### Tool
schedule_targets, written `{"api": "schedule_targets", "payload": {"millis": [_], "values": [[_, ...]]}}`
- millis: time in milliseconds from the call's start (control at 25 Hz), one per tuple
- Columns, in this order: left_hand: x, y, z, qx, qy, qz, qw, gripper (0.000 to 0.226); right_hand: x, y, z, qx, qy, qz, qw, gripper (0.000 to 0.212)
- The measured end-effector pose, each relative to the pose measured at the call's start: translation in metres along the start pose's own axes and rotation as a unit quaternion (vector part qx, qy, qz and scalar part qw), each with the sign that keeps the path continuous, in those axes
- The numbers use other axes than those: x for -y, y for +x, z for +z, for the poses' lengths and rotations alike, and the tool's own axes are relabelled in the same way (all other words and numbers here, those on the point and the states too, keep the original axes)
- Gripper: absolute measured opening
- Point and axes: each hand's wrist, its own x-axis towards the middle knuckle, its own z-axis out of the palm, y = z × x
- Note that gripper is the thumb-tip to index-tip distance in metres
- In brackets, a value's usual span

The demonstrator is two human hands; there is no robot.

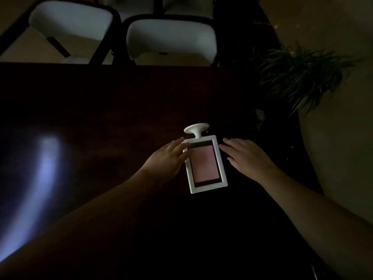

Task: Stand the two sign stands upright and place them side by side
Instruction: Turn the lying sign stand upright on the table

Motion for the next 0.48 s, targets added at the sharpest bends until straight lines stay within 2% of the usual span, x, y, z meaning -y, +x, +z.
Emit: {"api": "schedule_targets", "payload": {"millis": [80, 200, 320, 480], "values": [[-0.002, 0.002, 0.004, 0.008, -0.015, -0.011, 1.000, 0.053, 0.000, 0.003, 0.004, 0.012, 0.001, 0.004, 1.000, 0.061], [-0.007, -0.002, 0.015, -0.020, -0.026, -0.007, 0.999, 0.042, 0.007, 0.002, 0.016, 0.026, 0.001, 0.013, 1.000, 0.062], [-0.009, -0.004, 0.018, -0.056, -0.041, -0.010, 0.998, 0.041, 0.011, -0.001, 0.019, 0.023, 0.023, 0.012, 0.999, 0.057], [-0.010, -0.006, 0.020, -0.058, -0.058, -0.018, 0.996, 0.042, 0.018, -0.003, 0.021, 0.023, 0.047, 0.009, 0.999, 0.057]]}}
